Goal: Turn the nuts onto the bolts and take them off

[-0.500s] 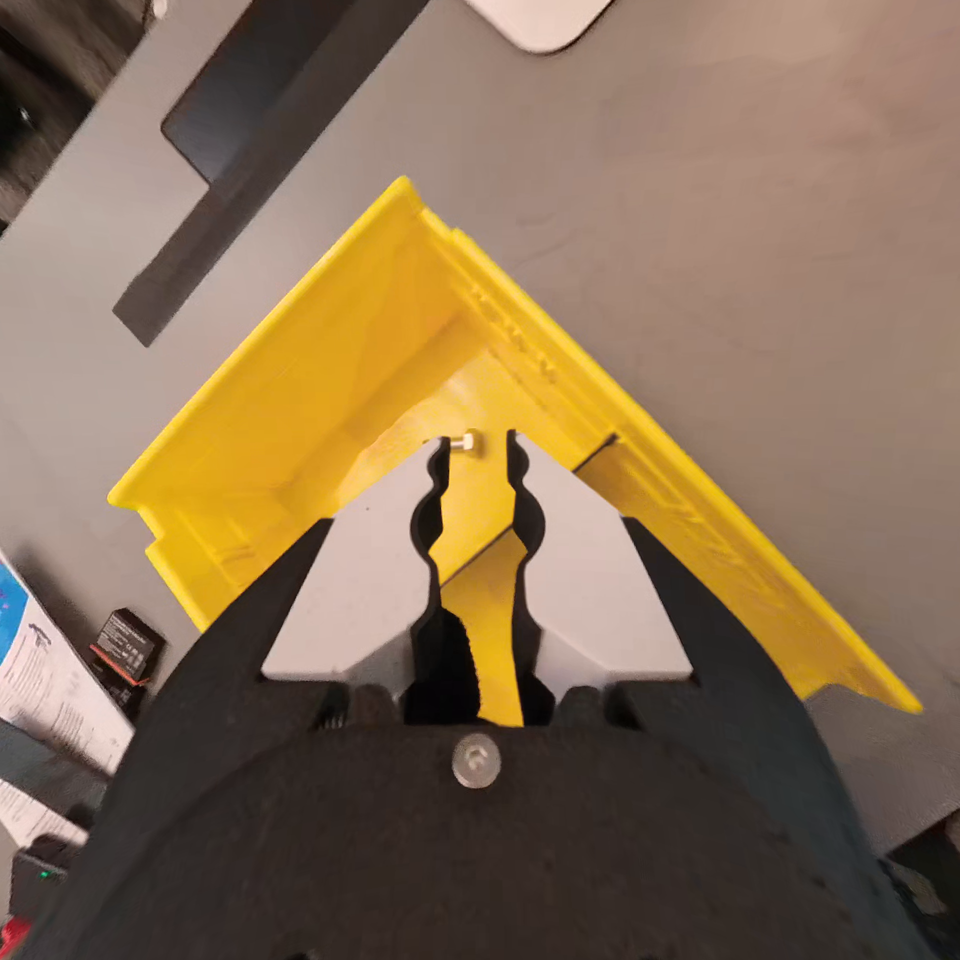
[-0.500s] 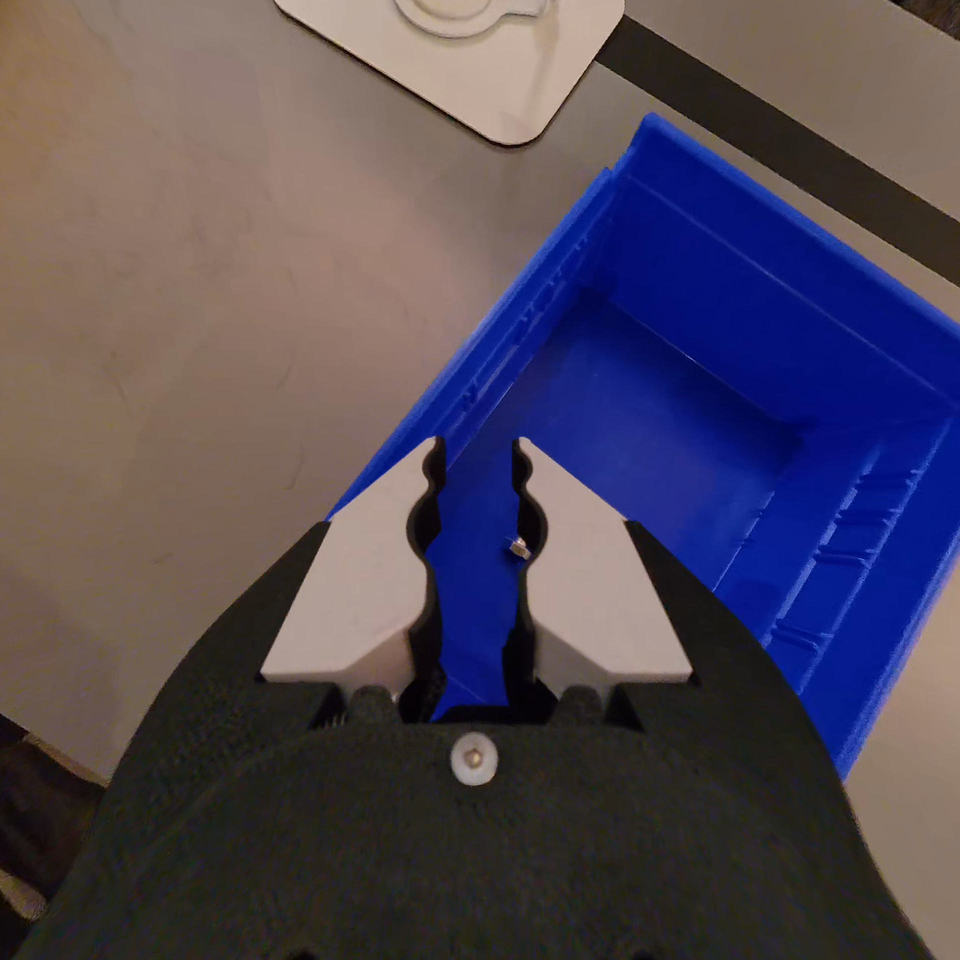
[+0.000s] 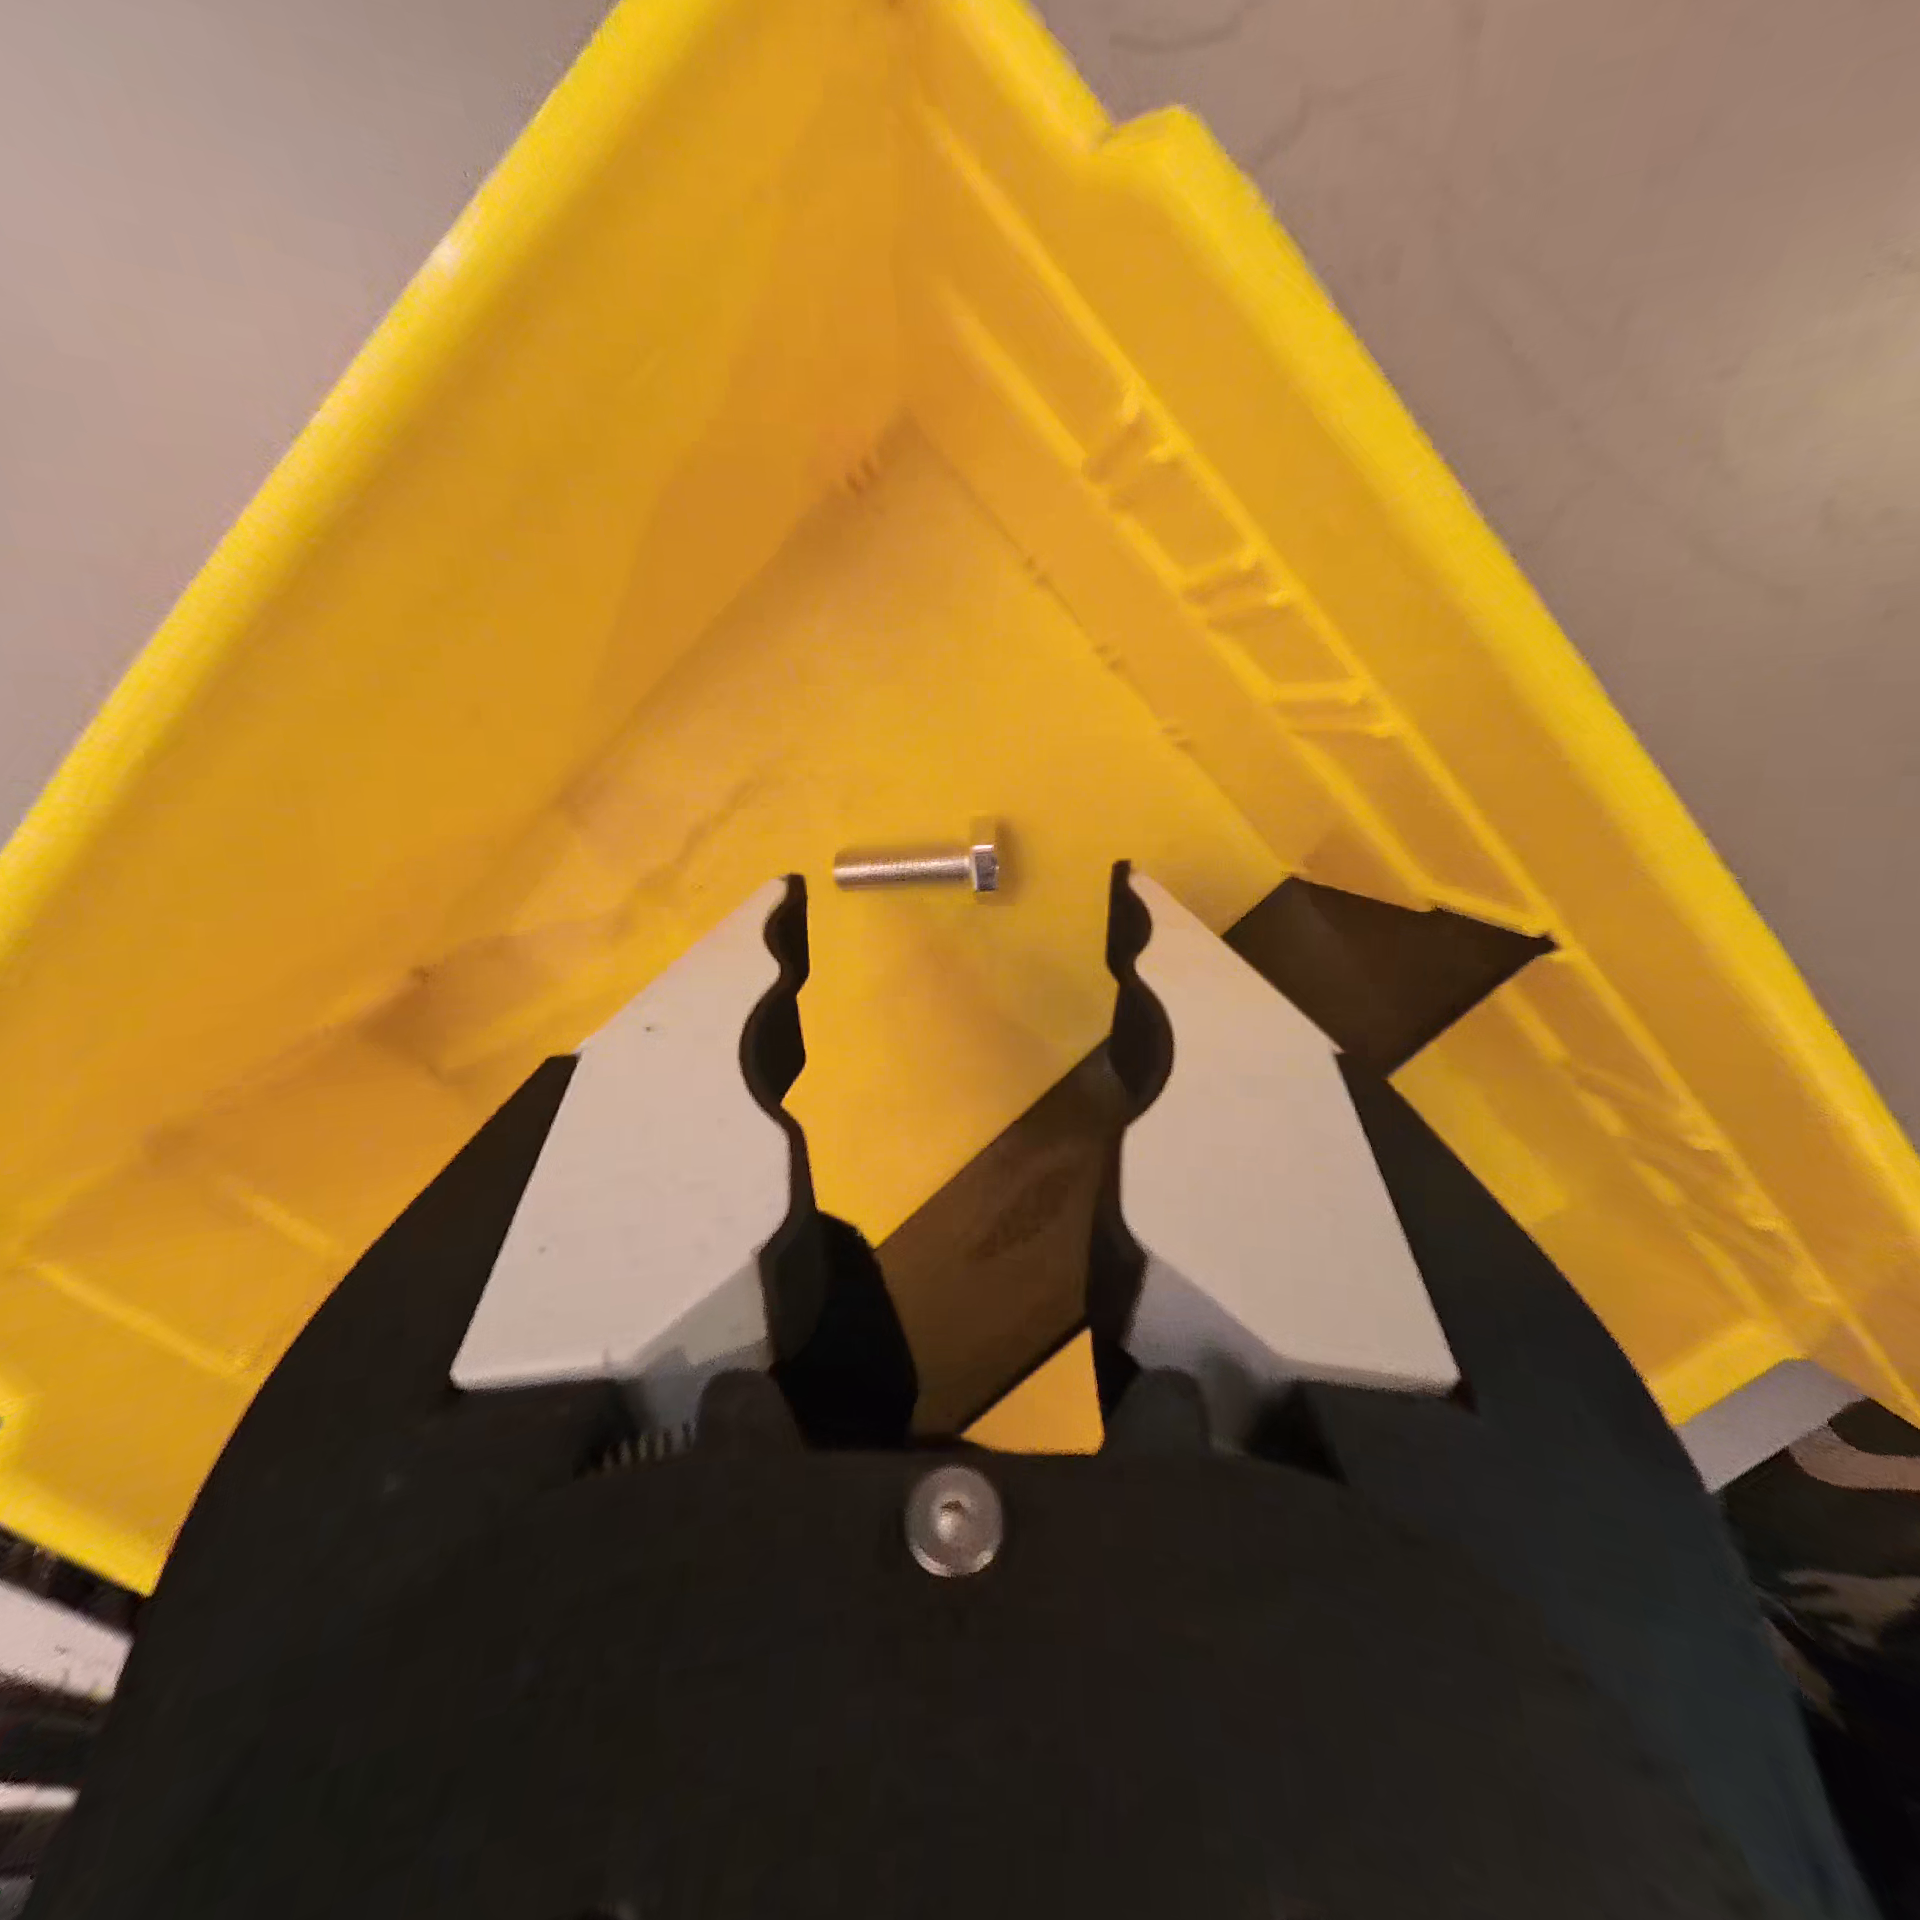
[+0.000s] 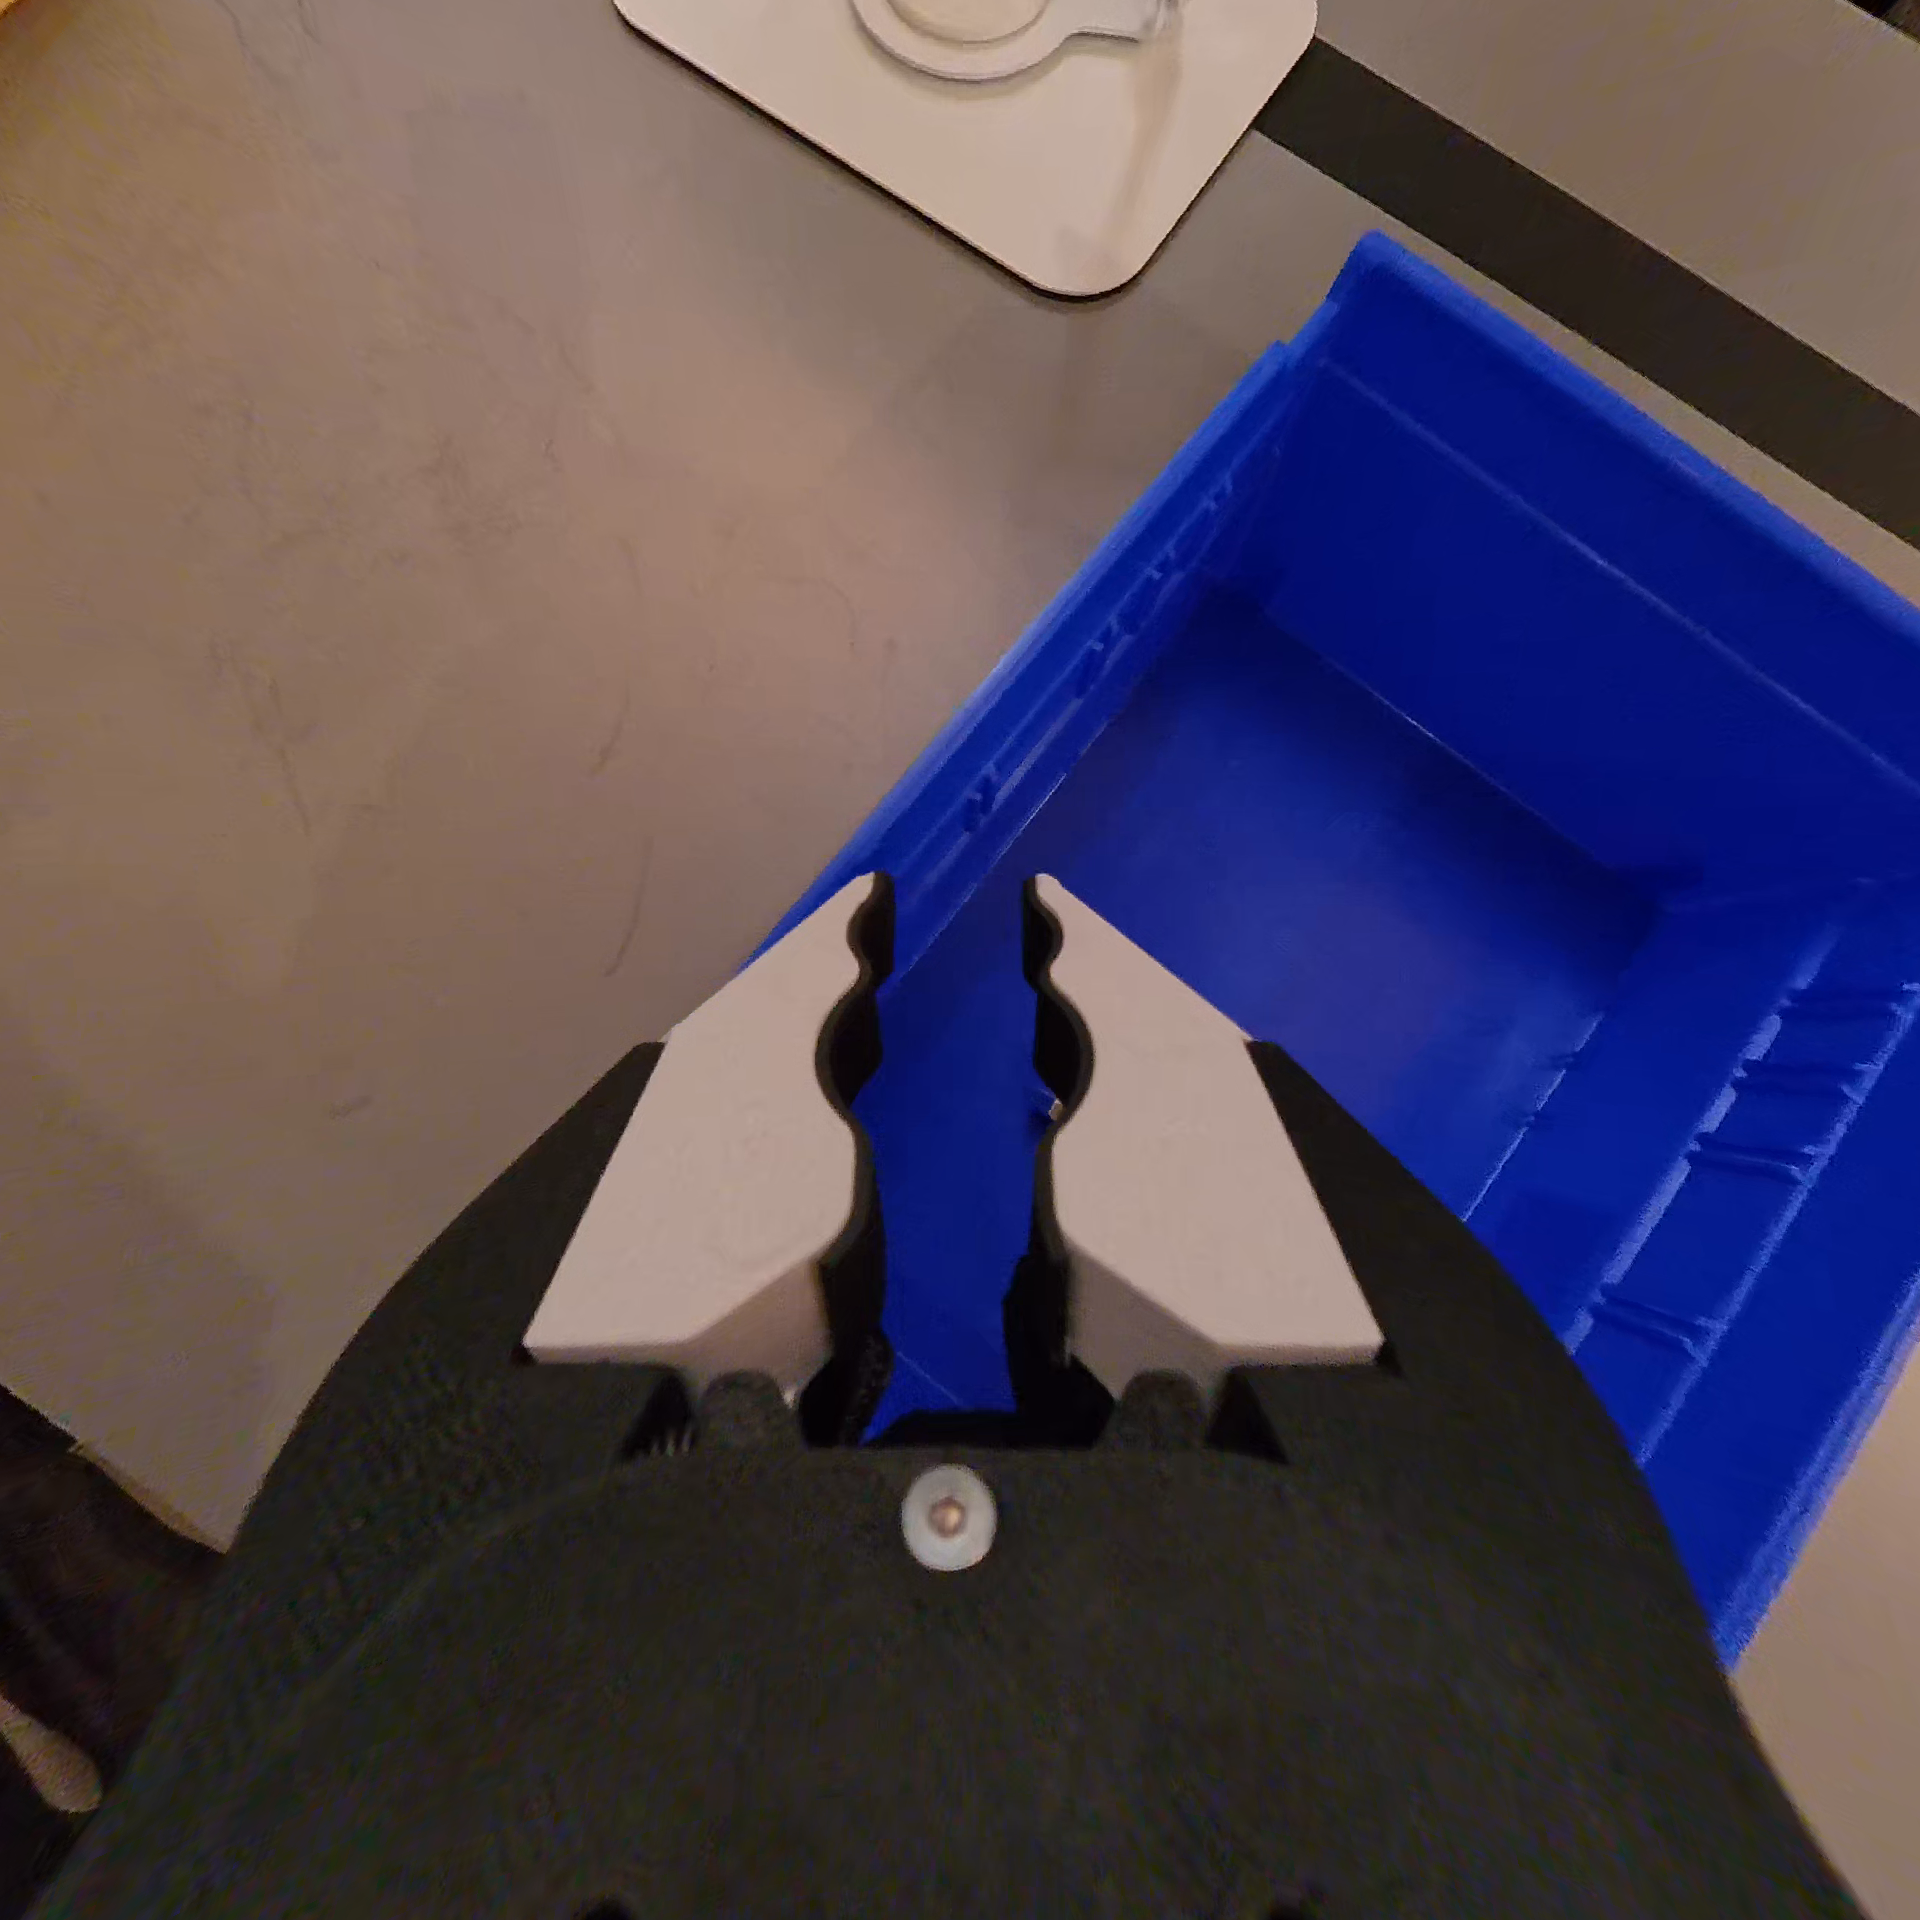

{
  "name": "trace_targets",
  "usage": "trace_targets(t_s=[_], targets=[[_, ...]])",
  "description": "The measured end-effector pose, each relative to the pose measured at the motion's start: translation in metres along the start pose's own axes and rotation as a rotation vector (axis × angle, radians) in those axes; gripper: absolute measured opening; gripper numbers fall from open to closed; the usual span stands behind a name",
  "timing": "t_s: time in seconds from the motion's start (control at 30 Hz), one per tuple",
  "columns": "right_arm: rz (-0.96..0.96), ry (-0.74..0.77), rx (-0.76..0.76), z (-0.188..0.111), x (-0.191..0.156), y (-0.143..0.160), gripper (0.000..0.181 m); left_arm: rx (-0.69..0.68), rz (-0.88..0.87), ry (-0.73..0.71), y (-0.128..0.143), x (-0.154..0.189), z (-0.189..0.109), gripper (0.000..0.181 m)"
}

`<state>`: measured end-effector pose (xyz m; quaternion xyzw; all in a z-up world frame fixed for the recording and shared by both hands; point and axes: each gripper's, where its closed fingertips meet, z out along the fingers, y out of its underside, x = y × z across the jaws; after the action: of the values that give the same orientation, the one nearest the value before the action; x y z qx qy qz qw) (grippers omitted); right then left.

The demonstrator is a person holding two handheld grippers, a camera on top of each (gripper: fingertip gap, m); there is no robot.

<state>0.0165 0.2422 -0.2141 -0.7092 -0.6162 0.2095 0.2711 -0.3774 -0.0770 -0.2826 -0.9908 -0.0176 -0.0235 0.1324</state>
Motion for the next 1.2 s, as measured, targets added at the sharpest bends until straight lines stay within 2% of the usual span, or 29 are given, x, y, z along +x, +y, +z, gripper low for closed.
trace_targets(t_s=[0.17,0.27,0.33,0.53,0.63,0.73,0.83,0.93,1.0,1.07,1.2], targets=[[0.003,-0.011,0.002,0.001,-0.001,0.001,0.023,-0.095,-0.015,0.033,0.009,-0.002,0.014,0.058],[0.003,-0.014,0.003,0.001,-0.001,0.001,0.023,-0.114,-0.039,0.064,0.010,0.000,0.024,0.053],[0.002,-0.018,0.004,0.002,-0.002,0.001,0.023,-0.154,-0.044,0.036,0.016,-0.006,0.030,0.038],[-0.002,-0.021,0.013,0.000,-0.004,-0.001,0.023,-0.154,-0.001,-0.012,0.016,-0.008,0.029,0.037],[-0.006,-0.025,0.025,-0.002,-0.006,-0.005,0.022,-0.089,0.019,-0.112,0.008,-0.016,0.010,0.037],[-0.011,-0.029,0.034,-0.003,-0.008,-0.008,0.022,0.029,0.054,-0.232,-0.012,-0.011,-0.034,0.037],[-0.014,-0.036,0.044,-0.002,-0.011,-0.011,0.021,0.198,0.192,-0.262,-0.049,0.036,-0.085,0.037],[-0.021,-0.045,0.047,0.000,-0.015,-0.014,0.021,0.270,0.378,-0.170,-0.076,0.119,-0.102,0.037],[-0.031,-0.050,0.043,0.001,-0.019,-0.015,0.021,0.263,0.487,-0.124,-0.084,0.170,-0.091,0.037],[-0.039,-0.050,0.042,0.000,-0.021,-0.015,0.021,0.221,0.586,-0.036,-0.081,0.221,-0.066,0.037],[-0.041,-0.048,0.049,-0.003,-0.021,-0.016,0.021,0.123,0.691,0.086,-0.062,0.283,-0.013,0.037]])
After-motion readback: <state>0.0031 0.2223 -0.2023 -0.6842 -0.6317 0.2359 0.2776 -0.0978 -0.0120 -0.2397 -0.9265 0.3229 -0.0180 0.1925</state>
